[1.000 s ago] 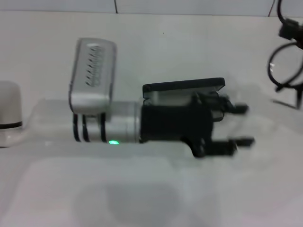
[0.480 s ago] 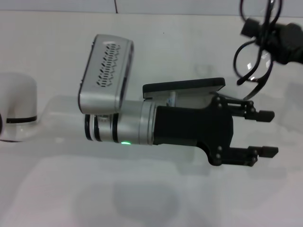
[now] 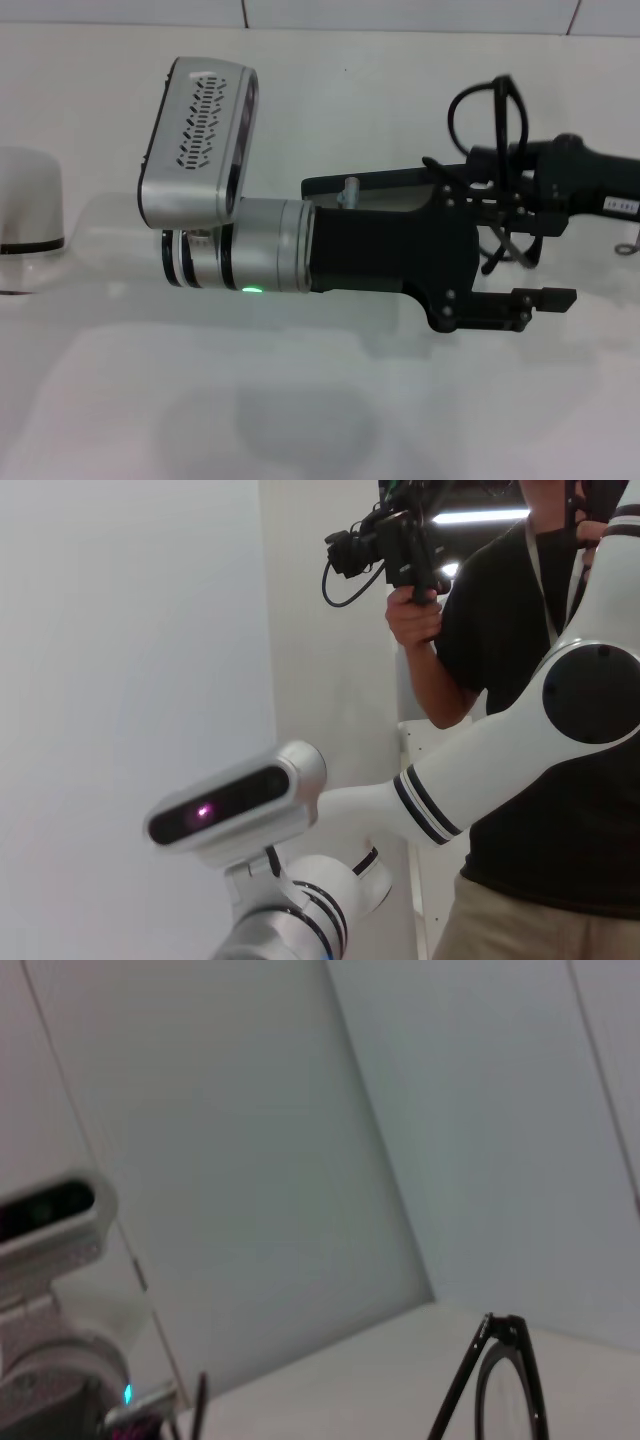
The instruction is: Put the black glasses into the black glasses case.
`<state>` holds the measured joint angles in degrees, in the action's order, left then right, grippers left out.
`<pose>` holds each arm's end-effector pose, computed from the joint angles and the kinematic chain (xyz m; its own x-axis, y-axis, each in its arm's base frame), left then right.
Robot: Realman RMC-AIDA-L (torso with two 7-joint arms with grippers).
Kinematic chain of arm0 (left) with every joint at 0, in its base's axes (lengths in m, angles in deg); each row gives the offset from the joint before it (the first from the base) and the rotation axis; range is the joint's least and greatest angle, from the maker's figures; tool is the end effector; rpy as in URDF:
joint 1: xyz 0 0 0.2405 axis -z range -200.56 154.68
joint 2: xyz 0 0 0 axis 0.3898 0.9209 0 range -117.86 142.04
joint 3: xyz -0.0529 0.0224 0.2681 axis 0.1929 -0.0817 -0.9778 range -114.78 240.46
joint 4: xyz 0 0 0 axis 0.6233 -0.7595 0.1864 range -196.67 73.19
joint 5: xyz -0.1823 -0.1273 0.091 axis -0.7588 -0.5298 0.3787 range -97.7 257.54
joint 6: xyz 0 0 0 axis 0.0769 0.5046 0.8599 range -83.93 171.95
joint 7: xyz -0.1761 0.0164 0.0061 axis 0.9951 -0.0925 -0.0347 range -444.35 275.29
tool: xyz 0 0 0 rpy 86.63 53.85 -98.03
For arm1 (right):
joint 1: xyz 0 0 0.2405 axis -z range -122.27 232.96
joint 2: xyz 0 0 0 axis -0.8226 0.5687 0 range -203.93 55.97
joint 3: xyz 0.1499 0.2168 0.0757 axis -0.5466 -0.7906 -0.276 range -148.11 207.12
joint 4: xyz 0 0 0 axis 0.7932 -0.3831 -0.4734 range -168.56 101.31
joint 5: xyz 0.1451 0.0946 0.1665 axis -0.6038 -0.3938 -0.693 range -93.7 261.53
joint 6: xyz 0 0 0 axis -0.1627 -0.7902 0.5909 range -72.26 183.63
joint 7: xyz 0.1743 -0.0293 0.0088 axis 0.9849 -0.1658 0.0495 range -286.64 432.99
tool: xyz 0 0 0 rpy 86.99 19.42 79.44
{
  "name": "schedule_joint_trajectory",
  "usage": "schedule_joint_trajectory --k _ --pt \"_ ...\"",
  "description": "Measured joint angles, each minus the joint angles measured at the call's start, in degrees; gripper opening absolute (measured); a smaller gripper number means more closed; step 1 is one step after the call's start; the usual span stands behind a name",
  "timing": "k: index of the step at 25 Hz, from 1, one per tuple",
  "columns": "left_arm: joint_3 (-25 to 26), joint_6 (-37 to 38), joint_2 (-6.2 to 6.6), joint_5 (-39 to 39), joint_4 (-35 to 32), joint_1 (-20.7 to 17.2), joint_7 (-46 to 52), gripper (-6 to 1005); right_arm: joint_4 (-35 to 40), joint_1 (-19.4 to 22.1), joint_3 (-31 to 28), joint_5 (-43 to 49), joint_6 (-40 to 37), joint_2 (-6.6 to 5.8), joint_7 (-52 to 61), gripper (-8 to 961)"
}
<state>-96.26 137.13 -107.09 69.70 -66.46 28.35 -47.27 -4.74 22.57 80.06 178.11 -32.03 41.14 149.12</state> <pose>-0.1396 0.3308 -0.1454 0.6694 -0.0793 0.7387 -0.1226 -0.9924 0.0045 0.2485 0.3925 -0.0315 0.7067 -0.2757 -0.6516 -0.4383 -0.8935 -0.0973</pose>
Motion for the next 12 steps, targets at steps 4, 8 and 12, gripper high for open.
schedule_joint_trajectory --k 4,8,12 --pt "0.5 0.0 -0.26 0.0 0.9 0.4 0.0 596 0.0 -0.1 0.6 2.5 -0.6 0.13 0.0 132" --pt "0.7 0.0 -0.32 0.0 1.2 0.4 0.0 596 0.0 -0.2 0.7 4.2 -2.6 0.15 0.0 133" --pt "0.6 0.0 -0.35 0.0 1.2 0.5 0.0 595 0.0 -0.3 0.8 4.4 -5.8 0.06 0.2 133"
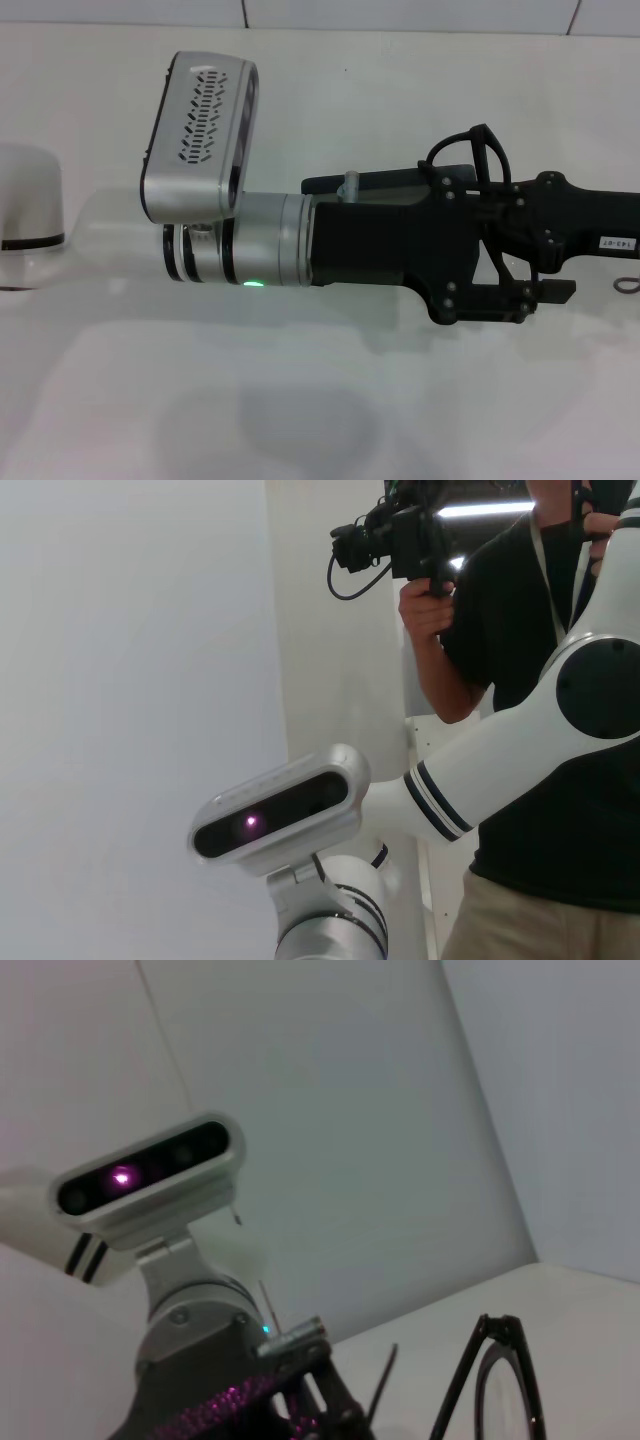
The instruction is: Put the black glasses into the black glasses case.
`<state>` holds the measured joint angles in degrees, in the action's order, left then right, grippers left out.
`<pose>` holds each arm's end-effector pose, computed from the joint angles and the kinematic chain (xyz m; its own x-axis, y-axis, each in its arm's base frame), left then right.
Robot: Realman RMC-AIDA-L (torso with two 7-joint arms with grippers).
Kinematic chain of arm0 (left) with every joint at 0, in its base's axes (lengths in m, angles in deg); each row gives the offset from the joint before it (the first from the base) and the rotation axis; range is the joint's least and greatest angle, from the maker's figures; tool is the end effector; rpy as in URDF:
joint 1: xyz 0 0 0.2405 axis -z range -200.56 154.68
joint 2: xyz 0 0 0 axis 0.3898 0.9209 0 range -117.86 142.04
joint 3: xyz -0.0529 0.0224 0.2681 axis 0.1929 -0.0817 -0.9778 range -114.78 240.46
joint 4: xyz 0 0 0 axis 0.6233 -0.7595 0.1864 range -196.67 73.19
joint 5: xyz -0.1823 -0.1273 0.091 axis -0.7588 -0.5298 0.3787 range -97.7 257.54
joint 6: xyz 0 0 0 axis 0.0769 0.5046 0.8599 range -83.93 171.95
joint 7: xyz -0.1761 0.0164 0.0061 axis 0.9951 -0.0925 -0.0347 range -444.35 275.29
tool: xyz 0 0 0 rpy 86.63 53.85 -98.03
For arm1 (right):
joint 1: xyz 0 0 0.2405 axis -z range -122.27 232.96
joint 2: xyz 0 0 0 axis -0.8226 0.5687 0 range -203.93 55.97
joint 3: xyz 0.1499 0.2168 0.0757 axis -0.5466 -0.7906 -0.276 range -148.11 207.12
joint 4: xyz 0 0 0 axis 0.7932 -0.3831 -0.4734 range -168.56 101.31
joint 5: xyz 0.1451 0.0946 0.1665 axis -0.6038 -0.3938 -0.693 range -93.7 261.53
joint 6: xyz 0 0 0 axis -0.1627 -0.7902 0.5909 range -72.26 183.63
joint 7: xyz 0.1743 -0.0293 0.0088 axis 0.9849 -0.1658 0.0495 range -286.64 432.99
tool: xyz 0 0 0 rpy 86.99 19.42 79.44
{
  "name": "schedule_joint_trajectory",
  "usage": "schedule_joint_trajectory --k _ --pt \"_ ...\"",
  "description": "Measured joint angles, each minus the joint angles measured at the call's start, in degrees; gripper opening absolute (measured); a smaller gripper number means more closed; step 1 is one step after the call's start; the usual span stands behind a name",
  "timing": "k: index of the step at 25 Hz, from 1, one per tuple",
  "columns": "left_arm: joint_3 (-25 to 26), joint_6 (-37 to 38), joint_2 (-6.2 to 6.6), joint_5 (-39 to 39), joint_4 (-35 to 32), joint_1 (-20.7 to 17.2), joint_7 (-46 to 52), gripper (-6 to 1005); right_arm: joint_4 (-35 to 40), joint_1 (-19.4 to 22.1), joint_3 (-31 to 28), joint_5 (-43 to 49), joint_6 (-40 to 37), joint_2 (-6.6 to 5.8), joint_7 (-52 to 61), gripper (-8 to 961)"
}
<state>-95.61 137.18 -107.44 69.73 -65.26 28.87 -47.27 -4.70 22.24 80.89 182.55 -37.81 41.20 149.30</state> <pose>-0.1387 0.3350 -0.1447 0.6719 -0.0877 0.7354 -0.1202 -0.9927 -0.0086 0.2439 0.3709 -0.0410 0.7413 -0.2919 -0.6044 -0.3642 -0.9313 0.0032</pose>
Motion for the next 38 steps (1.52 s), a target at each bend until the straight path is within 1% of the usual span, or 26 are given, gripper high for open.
schedule_joint_trajectory --k 4,12,16,21,26,29,31,33,36,37,38 --pt "0.0 -0.1 0.0 0.0 0.0 0.1 0.0 595 0.0 -0.2 0.3 0.1 -1.2 -0.2 0.2 134" --pt "0.1 -0.2 0.0 -0.4 0.0 0.3 -0.1 595 0.0 -0.9 2.5 0.9 -1.2 -0.26 0.3 136" --pt "0.1 -0.3 0.0 -0.5 0.0 0.3 -0.1 595 0.0 -0.9 2.4 1.0 -0.7 -0.58 0.3 137" --pt "0.1 -0.1 0.0 -0.7 0.0 0.3 -0.1 596 0.0 -0.3 1.8 0.5 0.2 -1.3 0.3 138" --pt "0.2 -0.1 0.0 -0.7 0.0 0.0 -0.5 596 0.0 0.4 -1.5 0.4 2.0 -1.3 -0.1 139" --pt "0.2 0.0 0.0 -0.8 0.0 -0.2 -0.7 596 0.2 0.6 -2.2 0.3 2.7 -1.23 -0.6 139" --pt "0.2 0.0 0.06 -1.7 0.1 -0.5 -0.7 595 2.2 1.0 -1.8 0.7 2.7 -1.31 -0.6 140" --pt "0.2 0.0 0.39 -4.7 1.3 -1.6 -0.7 595 7.3 2.0 -1.0 2.8 2.7 -1.1 0.4 140" --pt "0.7 0.0 0.45 -12.5 4.6 -4.1 -0.3 595 19.8 4.2 1.2 8.0 2.9 0.32 5.4 141" --pt "0.9 -0.1 0.35 -16.1 6.1 -5.4 0.2 595 24.5 5.1 3.1 9.4 3.2 0.79 7.8 141" --pt "1.0 -0.2 0.29 -19.2 7.3 -6.2 0.7 595 29.1 6.0 6.0 10.3 4.2 0.87 10.0 141"
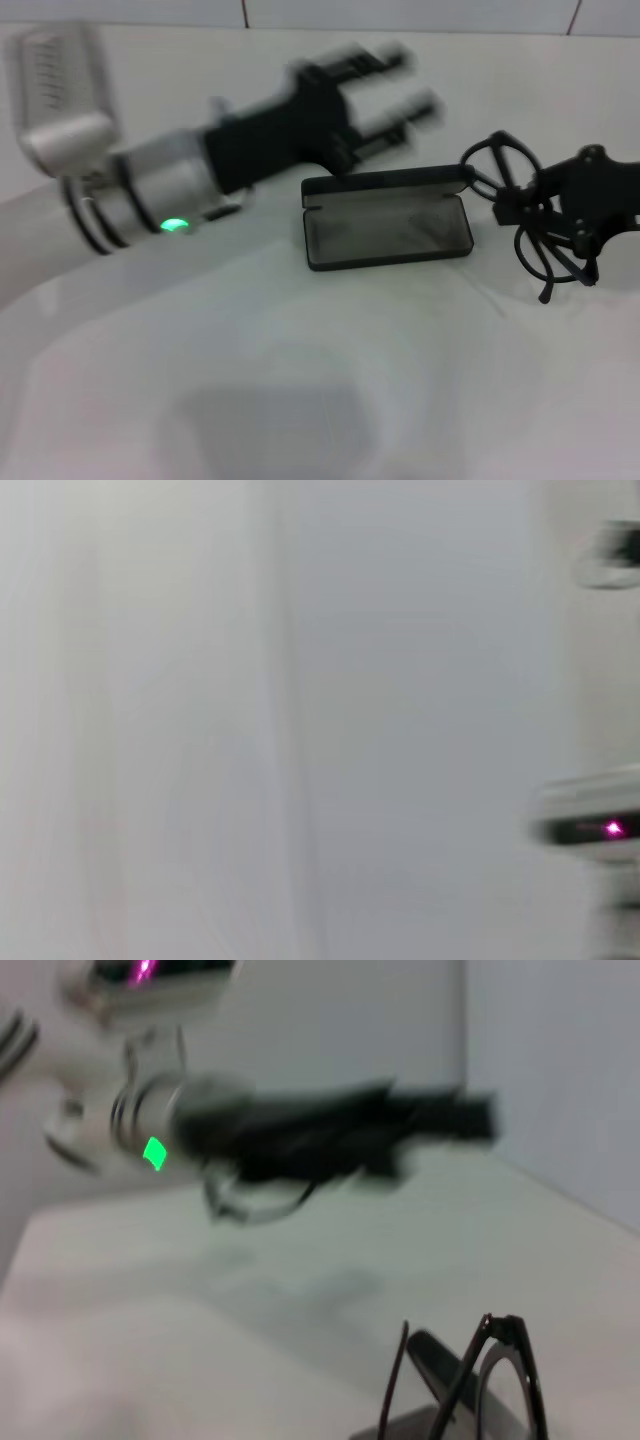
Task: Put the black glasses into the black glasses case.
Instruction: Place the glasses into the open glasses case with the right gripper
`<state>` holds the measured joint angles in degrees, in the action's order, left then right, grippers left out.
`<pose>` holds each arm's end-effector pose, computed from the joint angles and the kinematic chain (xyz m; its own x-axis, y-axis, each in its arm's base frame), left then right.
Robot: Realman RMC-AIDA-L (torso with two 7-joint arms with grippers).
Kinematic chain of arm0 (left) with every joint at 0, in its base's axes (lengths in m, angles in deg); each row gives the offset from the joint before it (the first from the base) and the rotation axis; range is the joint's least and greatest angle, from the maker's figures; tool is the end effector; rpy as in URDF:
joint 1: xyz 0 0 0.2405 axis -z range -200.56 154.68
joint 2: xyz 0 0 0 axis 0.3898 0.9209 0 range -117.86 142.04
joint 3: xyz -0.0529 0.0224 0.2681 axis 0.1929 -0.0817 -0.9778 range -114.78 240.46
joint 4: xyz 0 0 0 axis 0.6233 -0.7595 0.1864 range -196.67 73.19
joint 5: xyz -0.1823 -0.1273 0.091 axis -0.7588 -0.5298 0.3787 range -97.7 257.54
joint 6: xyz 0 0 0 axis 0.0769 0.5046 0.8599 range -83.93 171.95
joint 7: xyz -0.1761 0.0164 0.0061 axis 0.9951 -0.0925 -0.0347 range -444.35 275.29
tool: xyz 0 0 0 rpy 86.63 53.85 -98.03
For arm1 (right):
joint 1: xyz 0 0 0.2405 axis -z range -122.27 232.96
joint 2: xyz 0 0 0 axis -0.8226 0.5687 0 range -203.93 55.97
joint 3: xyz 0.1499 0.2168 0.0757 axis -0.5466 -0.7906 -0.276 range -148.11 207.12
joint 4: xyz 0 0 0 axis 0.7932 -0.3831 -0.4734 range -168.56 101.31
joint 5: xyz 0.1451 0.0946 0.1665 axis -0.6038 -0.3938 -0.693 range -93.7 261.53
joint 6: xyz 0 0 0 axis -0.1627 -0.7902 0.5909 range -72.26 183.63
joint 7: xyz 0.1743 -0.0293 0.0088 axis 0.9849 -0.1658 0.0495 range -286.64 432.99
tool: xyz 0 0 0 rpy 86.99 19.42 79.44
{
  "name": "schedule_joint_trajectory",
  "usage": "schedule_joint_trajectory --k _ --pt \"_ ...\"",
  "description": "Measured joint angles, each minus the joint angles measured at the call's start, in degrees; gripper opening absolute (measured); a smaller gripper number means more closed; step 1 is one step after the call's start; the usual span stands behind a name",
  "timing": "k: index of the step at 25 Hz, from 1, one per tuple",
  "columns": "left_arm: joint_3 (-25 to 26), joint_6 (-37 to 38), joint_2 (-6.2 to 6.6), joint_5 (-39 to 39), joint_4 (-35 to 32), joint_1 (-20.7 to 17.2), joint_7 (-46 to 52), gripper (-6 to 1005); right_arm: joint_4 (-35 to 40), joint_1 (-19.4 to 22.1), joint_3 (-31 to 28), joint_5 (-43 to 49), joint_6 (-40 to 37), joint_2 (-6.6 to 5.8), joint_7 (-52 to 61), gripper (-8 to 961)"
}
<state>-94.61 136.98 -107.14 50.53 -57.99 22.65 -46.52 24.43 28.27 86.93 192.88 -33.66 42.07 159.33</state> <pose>-0.1868 0.3812 -0.0936 0.5976 -0.0850 0.7973 0.2239 -0.9371 -0.2677 0.2346 0.3869 0.0004 0.9320 -0.1387 -0.3350 -0.2178 -0.9528 -0.2116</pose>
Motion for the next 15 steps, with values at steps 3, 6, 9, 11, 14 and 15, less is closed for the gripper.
schedule_joint_trajectory --k 3,6,9,11,14,15 --pt "0.0 -0.6 -0.12 -10.2 1.6 -3.6 1.7 595 14.8 3.7 12.8 2.9 8.3 -0.11 7.2 142" --pt "-0.1 -1.6 -0.19 -17.4 1.8 -6.6 1.8 595 20.8 4.9 18.7 6.9 13.2 -0.14 10.5 142" --pt "-0.3 -2.1 -0.3 -20.3 1.7 -8.5 1.6 595 27.0 5.3 25.8 13.8 17.1 -0.08 15.7 143" --pt "-0.3 -2.3 -0.34 -20.4 1.7 -8.9 1.5 595 29.2 4.9 29.8 17.9 18.7 -0.04 18.3 143" --pt "-0.4 -3.0 -0.38 -20.4 1.6 -9.2 1.5 595 31.0 4.5 36.0 24.5 22.3 0.05 21.8 144" --pt "-0.4 -3.2 -0.39 -20.4 1.6 -9.3 1.5 595 31.6 4.5 38.2 26.5 23.7 0.07 22.9 144"
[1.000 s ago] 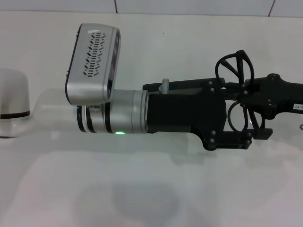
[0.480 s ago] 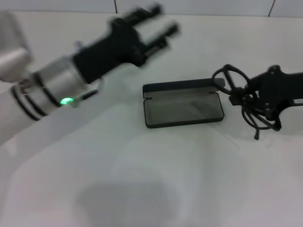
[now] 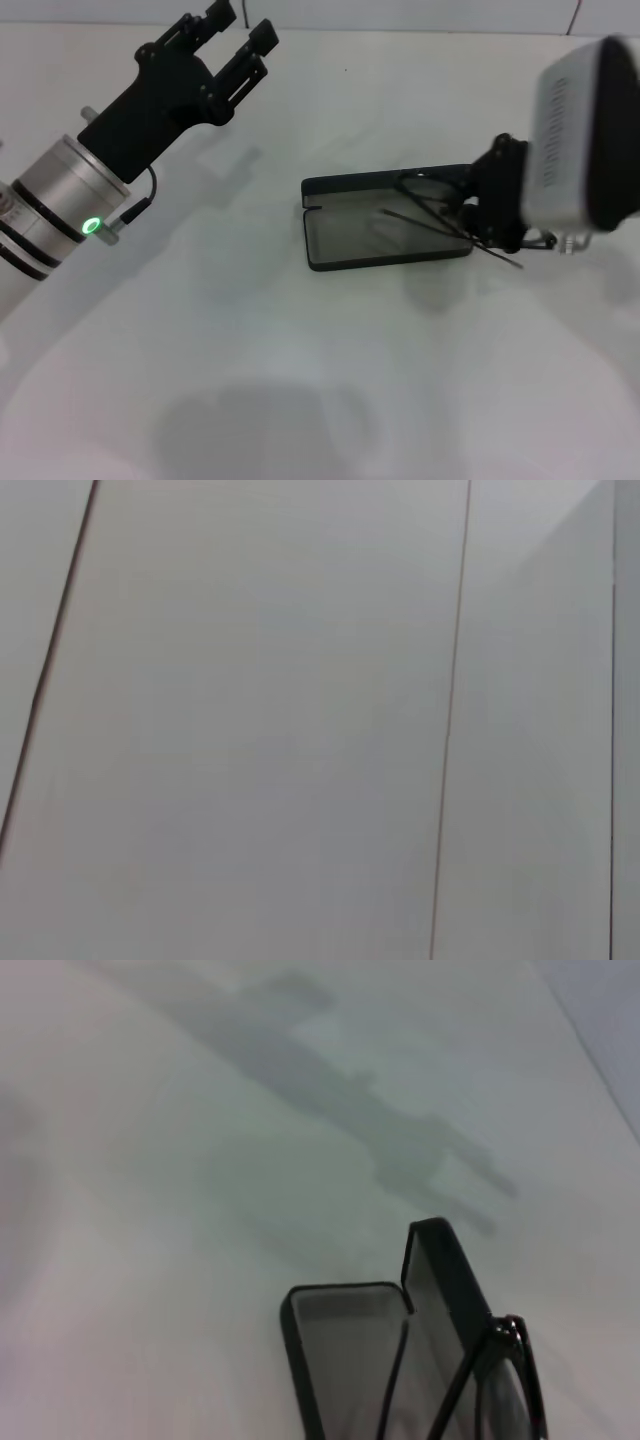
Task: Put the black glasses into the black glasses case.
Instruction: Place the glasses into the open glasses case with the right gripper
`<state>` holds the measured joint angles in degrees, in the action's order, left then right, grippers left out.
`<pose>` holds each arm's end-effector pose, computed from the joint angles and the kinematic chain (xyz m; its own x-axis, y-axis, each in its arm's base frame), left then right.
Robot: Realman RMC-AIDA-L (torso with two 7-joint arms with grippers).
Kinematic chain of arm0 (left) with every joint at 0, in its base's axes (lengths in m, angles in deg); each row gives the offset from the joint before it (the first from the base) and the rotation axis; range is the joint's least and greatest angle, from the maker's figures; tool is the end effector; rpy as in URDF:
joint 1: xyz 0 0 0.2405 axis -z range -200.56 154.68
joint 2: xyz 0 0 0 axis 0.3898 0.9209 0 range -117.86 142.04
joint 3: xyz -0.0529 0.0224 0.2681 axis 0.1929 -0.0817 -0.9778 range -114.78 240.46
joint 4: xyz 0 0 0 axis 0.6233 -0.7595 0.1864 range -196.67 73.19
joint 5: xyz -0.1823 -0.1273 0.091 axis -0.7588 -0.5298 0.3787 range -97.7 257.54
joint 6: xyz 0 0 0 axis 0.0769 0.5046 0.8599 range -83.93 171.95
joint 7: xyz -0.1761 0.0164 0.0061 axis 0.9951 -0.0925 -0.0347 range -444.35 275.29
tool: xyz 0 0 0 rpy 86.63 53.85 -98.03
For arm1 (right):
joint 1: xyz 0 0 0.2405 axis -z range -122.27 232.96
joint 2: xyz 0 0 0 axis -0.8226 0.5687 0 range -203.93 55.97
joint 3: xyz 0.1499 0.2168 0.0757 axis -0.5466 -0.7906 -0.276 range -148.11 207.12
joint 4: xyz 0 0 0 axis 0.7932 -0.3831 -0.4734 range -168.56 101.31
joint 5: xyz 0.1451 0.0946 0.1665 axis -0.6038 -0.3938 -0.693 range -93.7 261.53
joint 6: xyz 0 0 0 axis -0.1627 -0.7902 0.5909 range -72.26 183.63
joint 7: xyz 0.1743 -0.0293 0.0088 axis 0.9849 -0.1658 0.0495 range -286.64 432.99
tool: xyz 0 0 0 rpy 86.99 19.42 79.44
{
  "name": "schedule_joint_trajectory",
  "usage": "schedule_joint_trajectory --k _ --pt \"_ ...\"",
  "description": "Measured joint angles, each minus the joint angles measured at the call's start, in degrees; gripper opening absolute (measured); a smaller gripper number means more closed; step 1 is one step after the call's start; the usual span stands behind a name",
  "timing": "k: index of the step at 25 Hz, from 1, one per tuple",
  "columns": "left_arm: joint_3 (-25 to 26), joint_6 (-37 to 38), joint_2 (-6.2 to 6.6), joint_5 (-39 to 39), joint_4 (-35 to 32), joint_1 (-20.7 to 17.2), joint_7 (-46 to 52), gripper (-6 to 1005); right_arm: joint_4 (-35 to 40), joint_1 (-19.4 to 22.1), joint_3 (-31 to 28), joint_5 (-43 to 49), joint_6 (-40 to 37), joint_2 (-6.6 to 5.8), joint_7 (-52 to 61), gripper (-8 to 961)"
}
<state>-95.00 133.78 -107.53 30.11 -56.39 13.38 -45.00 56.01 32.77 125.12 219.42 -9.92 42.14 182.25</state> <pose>-0.2596 0.3890 -0.0480 0.4910 -0.0783 0.8676 0.5912 -0.7015 -0.3979 0.1510 0.3878 -0.0600 0.9677 0.1377 0.2113 0.2136 -0.8929 -0.3964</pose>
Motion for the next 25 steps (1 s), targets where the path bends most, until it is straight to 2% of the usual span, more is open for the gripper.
schedule_joint_trajectory --k 7,25 --pt "-0.1 -0.9 0.03 0.2 0.2 -0.1 0.2 595 1.1 0.8 9.9 7.3 8.0 -0.02 2.4 145" --pt "-0.3 -1.1 0.12 0.3 0.2 0.2 0.4 596 -0.7 4.5 22.9 21.3 24.5 0.08 2.4 149"
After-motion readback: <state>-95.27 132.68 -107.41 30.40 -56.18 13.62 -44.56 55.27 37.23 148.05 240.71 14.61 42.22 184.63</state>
